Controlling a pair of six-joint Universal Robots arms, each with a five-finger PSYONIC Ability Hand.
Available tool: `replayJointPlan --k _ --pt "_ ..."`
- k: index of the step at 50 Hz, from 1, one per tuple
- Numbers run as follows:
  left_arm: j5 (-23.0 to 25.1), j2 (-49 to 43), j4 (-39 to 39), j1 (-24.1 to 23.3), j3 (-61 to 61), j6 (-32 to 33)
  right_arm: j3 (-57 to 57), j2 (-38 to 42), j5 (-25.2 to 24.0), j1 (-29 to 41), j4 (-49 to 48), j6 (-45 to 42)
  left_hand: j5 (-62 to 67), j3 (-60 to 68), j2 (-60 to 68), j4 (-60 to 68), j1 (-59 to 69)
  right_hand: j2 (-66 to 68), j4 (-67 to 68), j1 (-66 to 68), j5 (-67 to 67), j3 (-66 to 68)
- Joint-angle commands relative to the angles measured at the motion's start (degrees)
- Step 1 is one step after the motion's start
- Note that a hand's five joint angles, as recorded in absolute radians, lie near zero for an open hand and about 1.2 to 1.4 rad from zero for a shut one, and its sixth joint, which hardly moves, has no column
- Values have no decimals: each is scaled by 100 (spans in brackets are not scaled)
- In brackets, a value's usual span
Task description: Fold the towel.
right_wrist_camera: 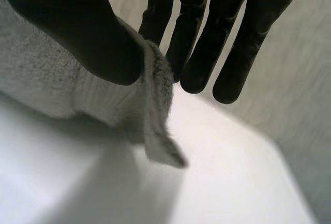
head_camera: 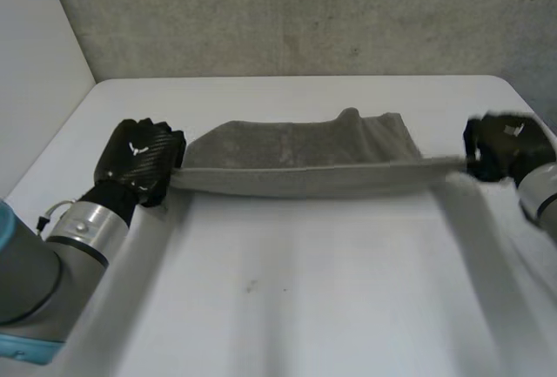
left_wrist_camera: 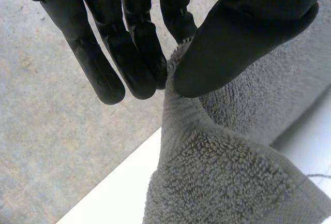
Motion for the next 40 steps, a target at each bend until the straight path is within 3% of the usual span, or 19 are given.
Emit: replayJointPlan --k 1,5,8,10,16,22,28,33,35,36,38,40 --pt "2 1183 -2261 -1 830 80 -470 -1355 -510 -16 1738 -905 1077 1033 1026 1029 1190 1255 1188 2392 1460 1226" --pt "2 1229 -3092 7 1157 283 -744 -1356 -501 -7 2798 -1867 1077 1033 1026 1029 1190 1255 1188 2392 1460 1226" --pt "2 1132 -3769 16 1350 617 -884 -1277 -414 28 3972 -3418 1077 1033 1026 1029 1190 1255 1188 2392 1460 1226" --pt "-15 818 -4206 34 1412 1089 -902 -1120 -300 36 4211 -3788 1077 1033 1026 1029 1190 1255 1188 2392 1460 1226" --pt "-42 -244 -4393 209 1342 1768 -902 -286 446 115 4433 -4362 1077 1033 1026 1029 1190 1255 1188 2392 1460 1226" --pt "-86 -1056 -4340 254 1473 1935 -1008 261 1010 423 4380 -4618 1077 1033 1026 1029 1190 1255 1188 2392 1460 1226" --pt "-288 -1698 -3857 245 2484 1953 -1957 868 1186 1003 3976 -4512 1077 1033 1026 1029 1190 1255 1188 2392 1460 1226" --pt "-393 -1970 -3312 218 3864 1944 -3170 1184 1274 1346 3026 -4257 1077 1033 1026 1029 1190 1255 1188 2392 1460 1226" --pt "-402 -2093 -2805 183 4992 1892 -4167 1289 1519 1460 2056 -4030 1077 1033 1026 1029 1190 1255 1188 2392 1460 1226" --pt "-402 -2093 -2802 183 4998 1891 -4172 1290 1520 1460 2051 -4029 1077 1033 1026 1029 1190 1255 1188 2392 1460 1226" --pt "-420 -2111 -2085 157 5951 1848 -4837 1220 1713 1556 853 -3915 1077 1033 1026 1029 1190 1255 1188 2392 1460 1226" --pt "-446 -2059 -1664 157 6226 1787 -4927 1097 1731 1574 264 -3906 1077 1033 1026 1029 1190 1255 1188 2392 1460 1226"
